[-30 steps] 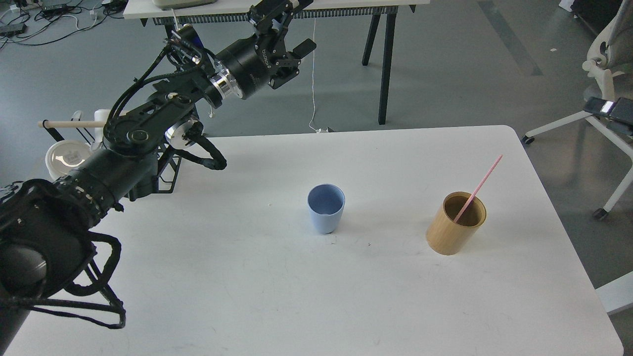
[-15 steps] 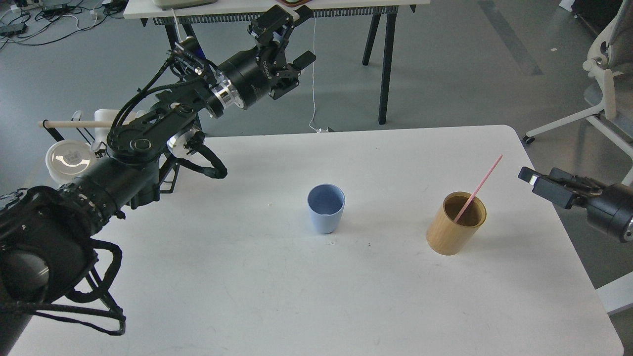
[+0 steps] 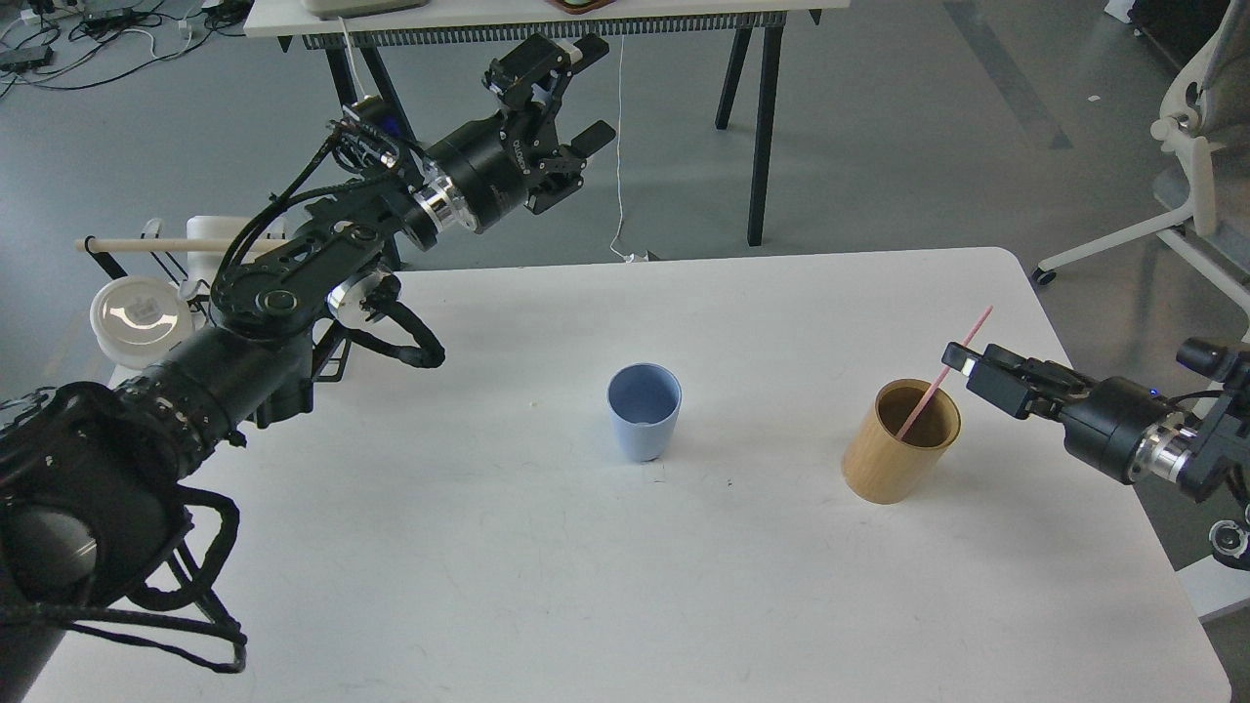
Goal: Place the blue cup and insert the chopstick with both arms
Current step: 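Reach the right gripper to the pink stick in the tan cup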
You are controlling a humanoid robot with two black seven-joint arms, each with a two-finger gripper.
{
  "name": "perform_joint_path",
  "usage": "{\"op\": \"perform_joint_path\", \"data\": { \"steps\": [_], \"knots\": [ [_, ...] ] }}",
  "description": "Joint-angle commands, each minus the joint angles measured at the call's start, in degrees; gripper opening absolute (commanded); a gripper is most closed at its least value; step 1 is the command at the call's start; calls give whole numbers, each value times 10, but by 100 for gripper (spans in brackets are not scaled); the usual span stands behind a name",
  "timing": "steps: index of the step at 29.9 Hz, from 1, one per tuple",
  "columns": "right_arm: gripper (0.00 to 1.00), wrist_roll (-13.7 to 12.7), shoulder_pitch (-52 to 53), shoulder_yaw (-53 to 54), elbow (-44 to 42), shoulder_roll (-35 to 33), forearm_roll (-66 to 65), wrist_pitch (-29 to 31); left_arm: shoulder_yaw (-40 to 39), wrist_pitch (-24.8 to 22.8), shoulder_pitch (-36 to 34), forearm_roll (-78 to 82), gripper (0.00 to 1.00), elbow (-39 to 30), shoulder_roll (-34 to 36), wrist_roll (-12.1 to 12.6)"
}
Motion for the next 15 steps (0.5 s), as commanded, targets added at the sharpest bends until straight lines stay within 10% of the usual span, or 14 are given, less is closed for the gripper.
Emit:
{"op": "perform_joint_path", "data": {
  "steps": [1,15],
  "knots": [
    [53,0,2,0,-12,19,-1,-1,-1,0,1,-1,99,0,-1,0],
    [28,0,3,0,-21,27,-2,-1,-1,0,7,-1,99,1,-1,0]
  ]
}}
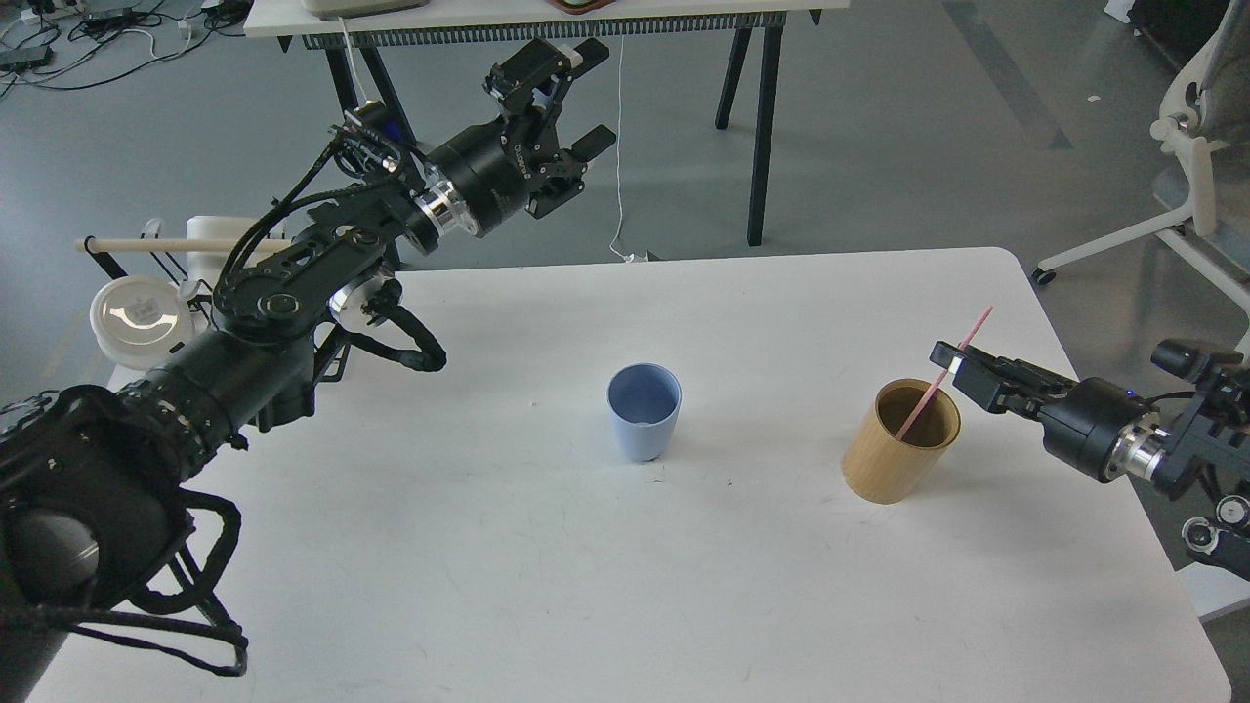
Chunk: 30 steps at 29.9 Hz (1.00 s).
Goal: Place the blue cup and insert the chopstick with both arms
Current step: 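Reach the right gripper to the pink stick in the tan cup, then grasp the pink stick and pull it up out of the tan cup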
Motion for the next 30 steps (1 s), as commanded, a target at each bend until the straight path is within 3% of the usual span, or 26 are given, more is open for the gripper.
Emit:
{"op": "perform_joint_path", "data": {
  "steps": [1,16,30],
  "knots": [
    [25,0,0,0,1,0,0,0,0,0,1,0,99,0,0,0],
    [4,0,5,1,8,-5,2,0,0,0,3,0,99,0,-2,0],
    [0,0,31,9,95,-88,5,5,-1,0,7,0,99,0,-7,0]
  ]
}}
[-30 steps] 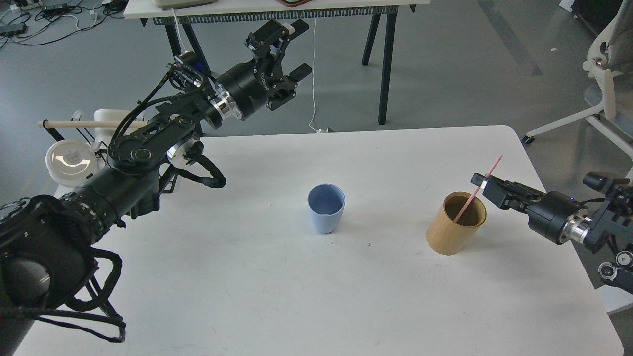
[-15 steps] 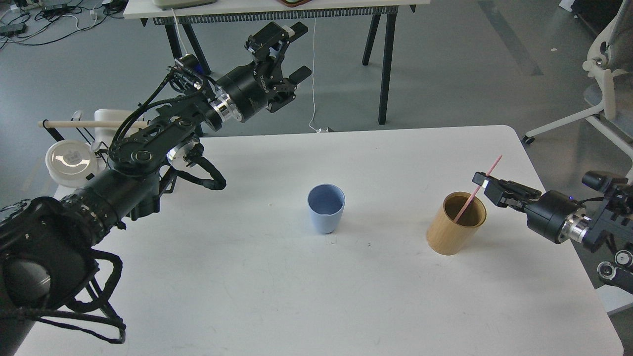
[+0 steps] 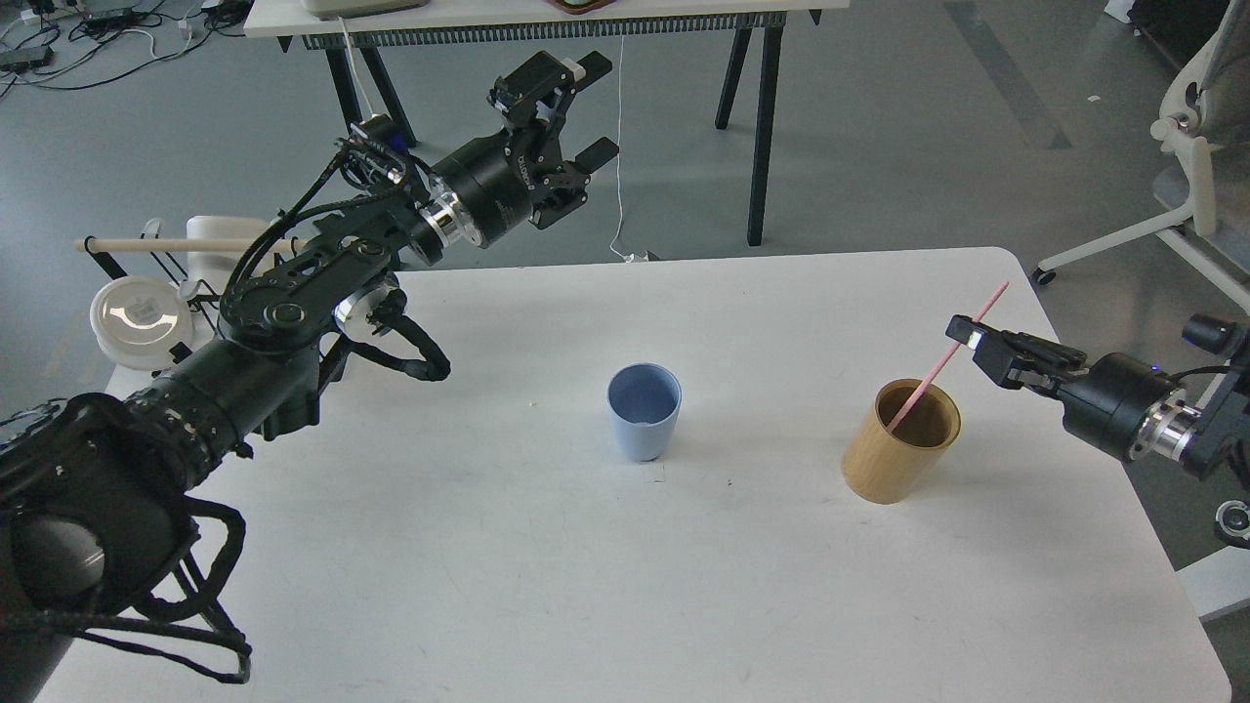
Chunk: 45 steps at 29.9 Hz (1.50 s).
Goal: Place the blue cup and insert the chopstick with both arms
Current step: 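Grasp the pink stick and pull it up out of the tan cup, then carry the pink stick over the blue cup and lower it in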
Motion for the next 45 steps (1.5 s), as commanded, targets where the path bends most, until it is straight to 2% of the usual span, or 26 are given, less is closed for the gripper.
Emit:
{"op": "perform_joint_path", "data": {
  "steps": [1,9,15,17,19,22,29,36,45],
  "knots": [
    [0,0,14,3,32,-35,1,2,0,0,0,0,99,0,-1,0],
    [0,0,89,6,125,-137,9,10,1,0,3,0,99,0,6,0],
    [0,0,161,14,151,-129,13,14,1,0,36,0,99,1,33,0],
    [0,0,180,12,142,-95,11,17,1,0,49,0,99,1,45,0],
    [0,0,202,5,118,-28,7,33,1,0,58,0,99,2,57,0],
    [0,0,233,-11,53,74,-3,52,0,0,71,-1,99,3,68,0],
    [0,0,292,-93,-83,232,-27,56,-3,0,88,-9,99,7,78,0],
    [0,0,302,-114,-114,294,-39,56,-4,0,92,-18,99,9,78,0],
    [0,0,285,-145,-142,316,-48,52,-4,0,92,-19,99,9,77,0]
  ]
}}
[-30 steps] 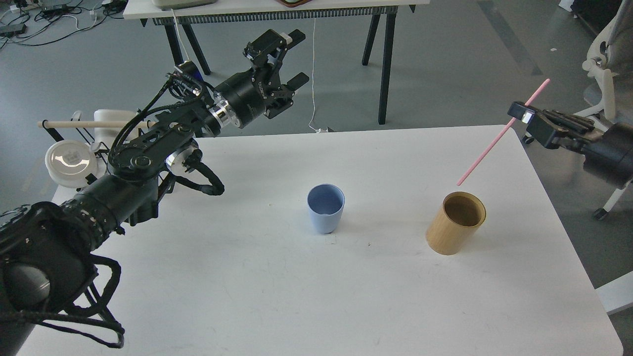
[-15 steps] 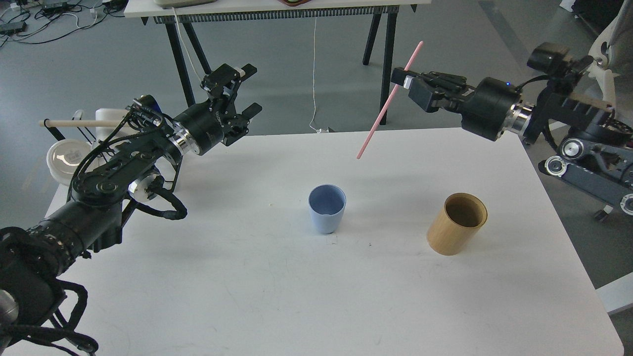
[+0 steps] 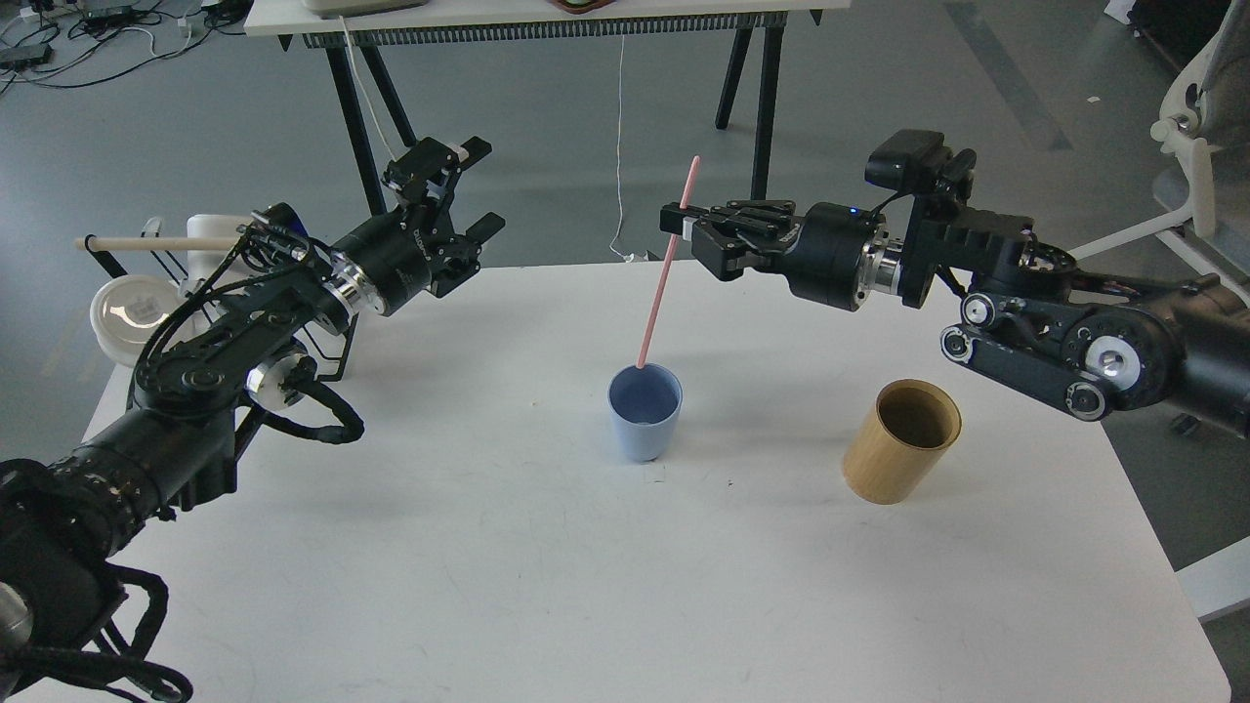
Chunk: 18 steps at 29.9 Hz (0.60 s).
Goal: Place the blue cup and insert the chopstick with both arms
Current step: 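Carry the pink stick over the blue cup and lower it in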
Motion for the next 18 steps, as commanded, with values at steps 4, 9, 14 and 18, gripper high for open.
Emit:
{"op": "perform_joint_path", "data": {
  "steps": [4,9,14,18],
  "knots": [
    [0,0,-17,-11,-24,24,0,-1,0,0,0,0,99,0,-2,0],
    [1,0,-25,-21,-41,42,-1,-1,0,0,0,0,99,0,-3,0],
    [20,0,-25,-36,-42,51,0,-4,0,0,1,0,99,0,-2,0],
    [63,0,-24,-35,-41,51,1,-5,0,0,1,0,99,0,-2,0]
  ]
}}
